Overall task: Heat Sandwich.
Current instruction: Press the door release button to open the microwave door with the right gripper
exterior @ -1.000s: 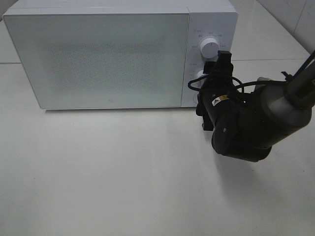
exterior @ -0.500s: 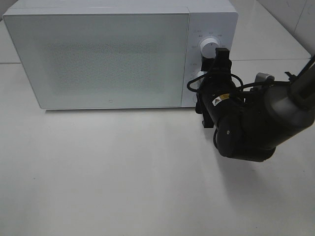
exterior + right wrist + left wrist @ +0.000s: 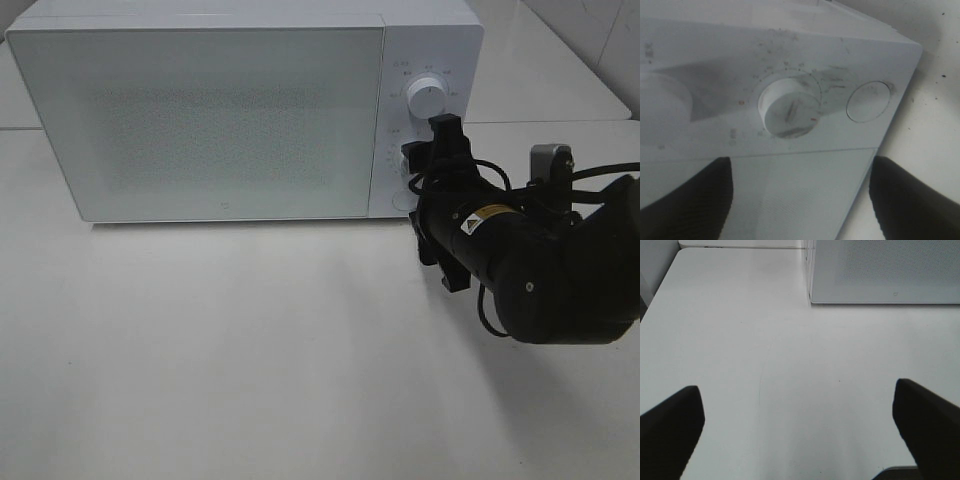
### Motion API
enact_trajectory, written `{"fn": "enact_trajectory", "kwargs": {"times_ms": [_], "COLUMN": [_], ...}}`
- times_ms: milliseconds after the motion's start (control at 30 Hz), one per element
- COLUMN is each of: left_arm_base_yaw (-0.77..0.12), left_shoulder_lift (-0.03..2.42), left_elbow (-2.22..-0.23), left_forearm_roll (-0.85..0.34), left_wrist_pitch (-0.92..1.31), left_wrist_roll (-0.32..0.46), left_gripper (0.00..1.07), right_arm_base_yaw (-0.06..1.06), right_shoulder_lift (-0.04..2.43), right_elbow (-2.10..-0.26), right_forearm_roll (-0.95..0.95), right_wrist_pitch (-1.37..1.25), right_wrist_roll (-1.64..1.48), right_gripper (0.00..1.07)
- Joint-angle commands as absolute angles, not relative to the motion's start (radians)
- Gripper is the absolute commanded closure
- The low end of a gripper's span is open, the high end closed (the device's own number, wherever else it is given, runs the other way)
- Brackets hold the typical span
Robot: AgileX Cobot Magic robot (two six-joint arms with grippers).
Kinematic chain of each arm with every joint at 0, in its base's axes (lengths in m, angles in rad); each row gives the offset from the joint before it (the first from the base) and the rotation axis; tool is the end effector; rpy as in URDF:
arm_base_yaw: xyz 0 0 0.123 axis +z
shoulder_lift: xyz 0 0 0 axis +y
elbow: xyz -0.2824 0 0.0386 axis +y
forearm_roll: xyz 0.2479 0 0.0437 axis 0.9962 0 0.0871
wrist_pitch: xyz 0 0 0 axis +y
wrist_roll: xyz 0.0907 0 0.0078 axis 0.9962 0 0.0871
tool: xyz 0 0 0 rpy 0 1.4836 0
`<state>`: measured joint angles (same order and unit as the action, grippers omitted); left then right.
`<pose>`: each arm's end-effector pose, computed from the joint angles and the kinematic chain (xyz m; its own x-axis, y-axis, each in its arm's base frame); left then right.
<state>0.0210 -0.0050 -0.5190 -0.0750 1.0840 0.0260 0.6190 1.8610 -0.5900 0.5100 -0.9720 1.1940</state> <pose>-0.0088 -0.0062 0.2807 -0.4546 -0.0187 -0.8905 0.0339 0.9987 -0.0382 0.2761 0.1517 0.1357 -0.2303 0.9566 -0.1784 0.2065 0.2272 0.9517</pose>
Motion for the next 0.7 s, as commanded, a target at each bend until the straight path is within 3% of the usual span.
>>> {"fn": "enact_trajectory", "kwargs": {"times_ms": [33,167,467,700], "left_arm_base_yaw": [0.024,0.024,0.024,0.024], "left_shoulder_lift": [-0.027,-0.027,-0.027,-0.027], "left_elbow": [-0.517,-0.517,-0.517,-0.517], "left_forearm_roll": [-0.082,-0.082,-0.082,-0.082], "left_wrist_pitch": [1.071,1.071,1.071,1.071], "left_wrist_roll": [0.025,0.025,0.025,0.025], "left_gripper": [0.09,0.09,0.09,0.09], "right_arm_base_yaw": [0.615,0.615,0.615,0.615], "right_shoulder_lift": [1.831,1.724,1.6,1.537], "right_elbow": [-0.586,-0.586,-0.586,-0.586], "right_forearm_roll": [0.478,0.464,0.466,0.466], "right_wrist_pitch": [-0.916,-0.669,-0.376,-0.185], "right_wrist_roll": [1.124,0.81,0.29,0.061], "right_gripper": [0.34,0.34,0.34,0.34]}}
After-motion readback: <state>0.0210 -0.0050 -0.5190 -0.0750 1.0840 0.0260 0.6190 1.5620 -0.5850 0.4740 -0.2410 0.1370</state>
